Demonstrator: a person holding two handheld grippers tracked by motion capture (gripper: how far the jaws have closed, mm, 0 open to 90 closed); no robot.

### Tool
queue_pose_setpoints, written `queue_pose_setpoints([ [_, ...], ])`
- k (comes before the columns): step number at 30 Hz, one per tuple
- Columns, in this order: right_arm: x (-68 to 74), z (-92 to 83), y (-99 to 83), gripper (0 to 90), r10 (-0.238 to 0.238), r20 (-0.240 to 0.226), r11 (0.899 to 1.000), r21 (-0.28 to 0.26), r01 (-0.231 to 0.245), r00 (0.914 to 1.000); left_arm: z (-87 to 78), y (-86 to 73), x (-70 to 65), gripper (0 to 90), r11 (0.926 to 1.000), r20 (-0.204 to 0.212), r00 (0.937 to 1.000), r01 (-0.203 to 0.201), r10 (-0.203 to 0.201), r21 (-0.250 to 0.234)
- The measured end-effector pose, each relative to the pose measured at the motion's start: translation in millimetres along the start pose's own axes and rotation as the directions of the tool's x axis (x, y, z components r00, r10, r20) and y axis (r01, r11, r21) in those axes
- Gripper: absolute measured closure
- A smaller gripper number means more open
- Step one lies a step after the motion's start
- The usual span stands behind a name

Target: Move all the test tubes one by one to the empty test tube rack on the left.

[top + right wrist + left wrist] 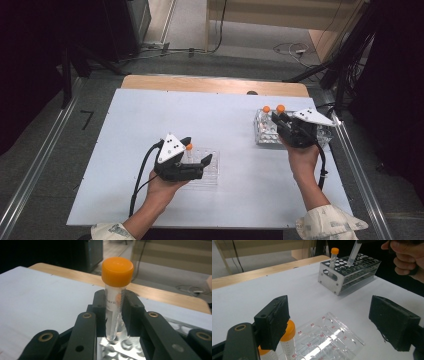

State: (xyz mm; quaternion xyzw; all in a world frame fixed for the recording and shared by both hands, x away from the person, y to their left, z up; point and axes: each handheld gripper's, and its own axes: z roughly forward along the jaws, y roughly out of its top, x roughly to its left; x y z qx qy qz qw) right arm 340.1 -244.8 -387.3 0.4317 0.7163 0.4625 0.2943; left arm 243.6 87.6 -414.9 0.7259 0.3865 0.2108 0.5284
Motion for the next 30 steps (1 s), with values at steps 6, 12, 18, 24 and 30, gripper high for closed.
queue_pose_setpoints([
  [6, 22.8, -5.0, -6.4, 71.7, -0.016, -0.089, 1.000, 0.018, 0.018, 0.9959, 2.1, 4.9, -4.7, 17.5, 0.9999, 0.012, 0.9999, -0.011, 0.011, -0.003],
  [12, 46.1, -7.9, -8.4, 71.6, -0.043, -0.173, 0.998, 0.027, 0.048, 0.9839, 4.8, 9.3, -8.8, 18.4, 0.9999, 0.023, 0.9996, -0.013, 0.014, -0.010],
  [18, 64.2, -7.2, -10.4, 71.6, -0.057, -0.238, 0.997, 0.038, 0.068, 0.9696, 5.5, 14.7, -11.0, 21.2, 0.9997, 0.035, 0.9993, -0.009, 0.010, -0.022],
  [24, 78.3, -5.7, -14.5, 71.6, -0.066, -0.287, 0.996, 0.046, 0.082, 0.9556, 5.6, 21.4, -12.8, 22.8, 0.9993, 0.042, 0.9990, -0.011, 0.013, -0.035],
  [30, 93.4, -7.8, -13.5, 71.7, -0.079, -0.336, 0.995, 0.038, 0.098, 0.9386, 3.7, 27.7, -13.3, 26.5, 0.9981, 0.059, 0.9983, 0.005, -0.001, -0.062],
])
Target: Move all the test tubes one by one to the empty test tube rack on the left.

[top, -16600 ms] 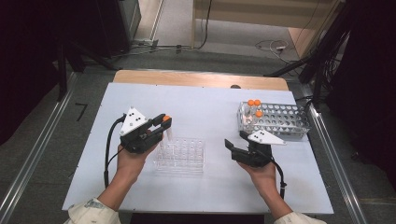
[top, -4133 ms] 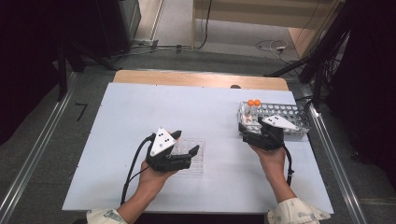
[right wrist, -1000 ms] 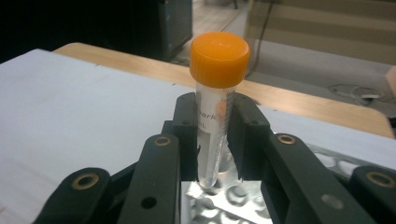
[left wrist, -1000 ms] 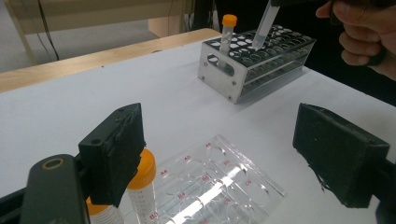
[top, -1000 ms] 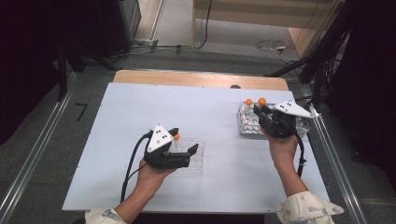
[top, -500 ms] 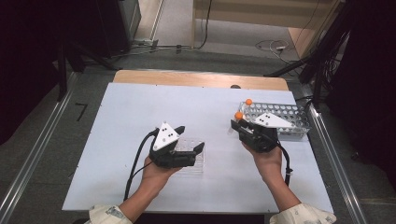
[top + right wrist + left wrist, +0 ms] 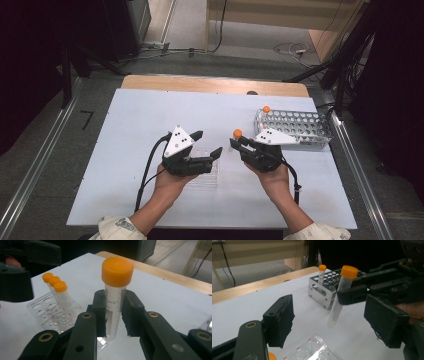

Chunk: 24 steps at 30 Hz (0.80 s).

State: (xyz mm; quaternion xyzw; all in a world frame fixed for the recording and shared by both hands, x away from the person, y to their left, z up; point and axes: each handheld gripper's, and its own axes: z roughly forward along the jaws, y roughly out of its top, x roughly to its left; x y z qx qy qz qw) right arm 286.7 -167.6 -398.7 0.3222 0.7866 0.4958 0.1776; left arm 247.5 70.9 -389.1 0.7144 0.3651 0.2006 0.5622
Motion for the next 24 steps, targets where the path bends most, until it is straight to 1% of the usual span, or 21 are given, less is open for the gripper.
queue_pose_setpoints([
  [2, 3.7, 2.0, 0.4, 71.7, -0.004, -0.019, 1.000, 0.006, 0.004, 0.9998, 0.0, 1.4, 0.0, 27.7, 1.0000, 0.009, 0.9999, 0.008, -0.008, -0.005],
  [8, 18.2, 7.4, 2.7, 71.6, -0.023, -0.069, 1.000, 0.017, 0.024, 0.9974, 0.6, 3.5, -1.8, 34.0, 0.9999, 0.026, 0.9997, 0.000, 0.000, -0.016],
  [9, 21.5, 9.5, 2.8, 71.6, -0.032, -0.082, 0.999, 0.021, 0.034, 0.9961, 0.8, 3.5, -1.9, 34.5, 0.9999, 0.027, 0.9996, -0.001, 0.002, -0.016],
  [12, 29.4, 14.7, 2.8, 71.6, -0.041, -0.105, 0.998, 0.034, 0.045, 0.9936, 1.3, 2.8, -2.6, 37.9, 0.9999, 0.035, 0.9994, -0.007, 0.008, -0.011],
  [14, 33.3, 18.1, 3.2, 71.6, -0.048, -0.117, 0.998, 0.037, 0.053, 0.9920, 1.9, 2.1, -3.2, 42.3, 0.9999, 0.045, 0.9989, -0.012, 0.012, -0.006],
  [20, 41.2, 22.3, 5.2, 71.6, -0.058, -0.141, 0.997, 0.040, 0.064, 0.9884, 1.1, 0.6, -1.9, 51.6, 0.9999, 0.034, 0.9993, -0.013, 0.014, -0.004],
  [24, 42.9, 23.2, 6.1, 71.6, -0.065, -0.151, 0.997, 0.040, 0.072, 0.9863, 2.5, -1.6, -0.4, 54.7, 0.9999, 0.029, 0.9995, -0.011, 0.010, 0.006],
])
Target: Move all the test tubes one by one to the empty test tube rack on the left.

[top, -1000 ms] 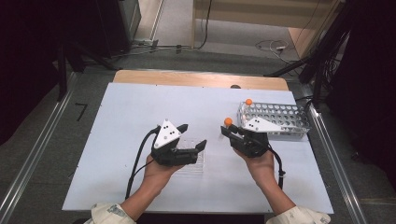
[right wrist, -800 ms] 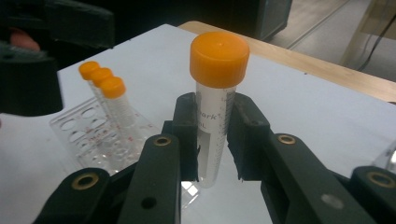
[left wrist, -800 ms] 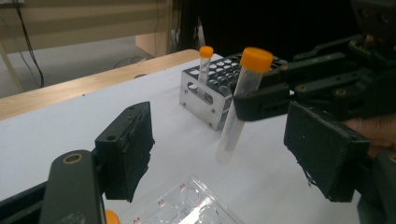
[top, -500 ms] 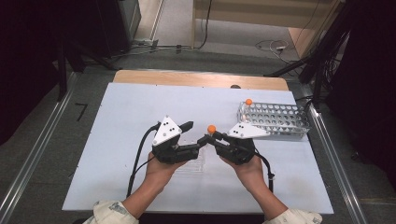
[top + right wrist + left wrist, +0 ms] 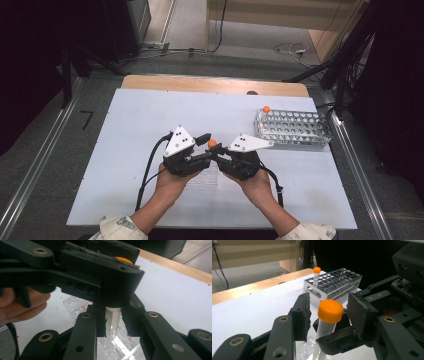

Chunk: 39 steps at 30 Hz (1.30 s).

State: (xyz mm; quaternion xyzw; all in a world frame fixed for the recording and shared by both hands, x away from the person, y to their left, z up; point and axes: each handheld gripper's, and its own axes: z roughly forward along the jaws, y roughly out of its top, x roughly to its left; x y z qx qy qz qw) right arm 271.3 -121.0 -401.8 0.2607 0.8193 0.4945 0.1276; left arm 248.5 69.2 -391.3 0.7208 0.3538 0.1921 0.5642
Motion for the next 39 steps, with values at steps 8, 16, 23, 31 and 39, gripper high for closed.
queue_pose_setpoints([
  [8, -0.2, 0.9, -0.1, 71.6, 0.004, -0.004, 1.000, 0.007, -0.004, 1.0000, 0.6, -1.4, 1.0, 66.2, 1.0000, -0.004, 1.0000, 0.006, -0.006, -0.007],
  [16, -0.7, -0.5, -0.2, 71.2, 0.002, -0.007, 1.000, -0.001, -0.002, 1.0000, -0.4, -0.4, 0.4, 69.9, 0.9999, -0.001, 1.0000, 0.005, -0.005, -0.015],
  [23, -1.2, -6.4, -0.2, 33.0, 0.002, -0.038, 0.999, -0.036, -0.003, 0.9993, -4.2, 3.3, 6.3, 70.1, 0.9994, -0.020, 0.9998, 0.007, -0.008, -0.035],
  [31, -13.1, -14.9, -11.2, 21.3, 0.035, 0.001, 0.999, -0.032, -0.035, 0.9994, -7.8, 4.4, 17.8, 70.1, 0.9981, -0.080, 0.9968, 0.007, -0.012, -0.061],
  [39, -26.5, -22.3, -26.1, 15.6, 0.070, 0.045, 0.997, -0.026, -0.069, 0.9965, -4.7, 0.6, 24.9, 70.1, 0.9987, -0.133, 0.9911, -0.008, 0.001, -0.049],
])
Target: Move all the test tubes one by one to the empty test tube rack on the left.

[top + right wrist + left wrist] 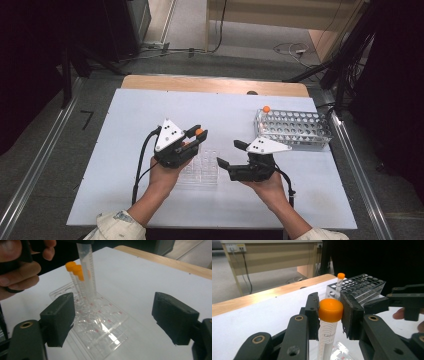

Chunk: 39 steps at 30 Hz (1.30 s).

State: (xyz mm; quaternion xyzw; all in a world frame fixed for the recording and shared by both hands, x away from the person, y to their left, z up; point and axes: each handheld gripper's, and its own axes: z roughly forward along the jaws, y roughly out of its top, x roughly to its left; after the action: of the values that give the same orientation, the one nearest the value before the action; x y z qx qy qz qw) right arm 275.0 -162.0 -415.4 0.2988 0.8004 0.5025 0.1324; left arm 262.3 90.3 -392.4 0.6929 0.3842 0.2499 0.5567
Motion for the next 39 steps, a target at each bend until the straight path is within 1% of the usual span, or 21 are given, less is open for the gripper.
queue_pose_setpoints([
  [2, -3.9, -1.5, -3.2, 14.5, 0.013, 0.015, 1.000, 0.001, -0.013, 0.9998, 1.2, -0.8, 1.2, 70.1, 1.0000, -0.005, 1.0000, -0.003, 0.003, -0.001],
  [4, -7.6, -2.9, -6.2, 14.1, 0.021, 0.026, 1.000, 0.002, -0.021, 0.9994, 2.7, -2.0, 2.5, 70.1, 1.0000, -0.007, 1.0000, 0.003, -0.003, 0.001],
  [9, -13.4, -5.2, -13.4, 14.1, 0.040, 0.042, 0.999, 0.010, -0.041, 0.9983, 5.4, -4.8, 3.7, 70.1, 1.0000, -0.010, 0.9999, 0.004, -0.004, 0.009],
  [12, -15.5, -5.9, -15.4, 14.2, 0.042, 0.046, 0.999, 0.015, -0.042, 0.9981, 6.7, -7.0, 3.6, 70.0, 0.9999, -0.016, 0.9999, 0.003, -0.002, 0.013],
  [14, -15.8, -6.2, -15.7, 14.2, 0.038, 0.045, 0.999, 0.019, -0.039, 0.9982, 7.8, -8.9, 3.9, 70.0, 0.9999, -0.017, 0.9998, 0.007, -0.007, 0.013],
  [17, -14.8, -5.7, -16.3, 14.3, 0.038, 0.043, 0.999, 0.021, -0.039, 0.9984, 9.2, -13.6, 4.1, 70.0, 0.9996, -0.015, 0.9999, 0.009, -0.009, 0.026],
  [20, -14.9, -5.2, -16.6, 14.3, 0.036, 0.041, 0.999, 0.023, -0.037, 0.9985, 9.8, -20.1, 3.6, 69.9, 0.9990, -0.018, 0.9998, 0.007, -0.007, 0.043],
  [26, -14.8, -5.4, -16.8, 14.6, 0.038, 0.041, 0.999, 0.024, -0.039, 0.9984, 10.8, -33.2, 5.9, 69.8, 0.9968, -0.025, 0.9995, 0.022, -0.020, 0.077],
  [29, -14.6, -5.2, -17.0, 14.7, 0.039, 0.040, 0.999, 0.026, -0.040, 0.9984, 10.6, -35.9, 5.8, 69.8, 0.9955, -0.026, 0.9996, 0.016, -0.014, 0.094],
  [36, -15.0, -5.6, -17.2, 14.8, 0.037, 0.039, 0.999, 0.025, -0.038, 0.9986, 11.4, -37.8, 4.0, 69.4, 0.9943, -0.026, 0.9997, 0.003, 0.000, 0.106],
  [39, -15.2, -5.6, -17.6, 14.8, 0.039, 0.039, 0.999, 0.028, -0.040, 0.9985, 11.7, -37.8, 4.0, 68.7, 0.9942, -0.023, 0.9997, 0.004, -0.002, 0.107],
])
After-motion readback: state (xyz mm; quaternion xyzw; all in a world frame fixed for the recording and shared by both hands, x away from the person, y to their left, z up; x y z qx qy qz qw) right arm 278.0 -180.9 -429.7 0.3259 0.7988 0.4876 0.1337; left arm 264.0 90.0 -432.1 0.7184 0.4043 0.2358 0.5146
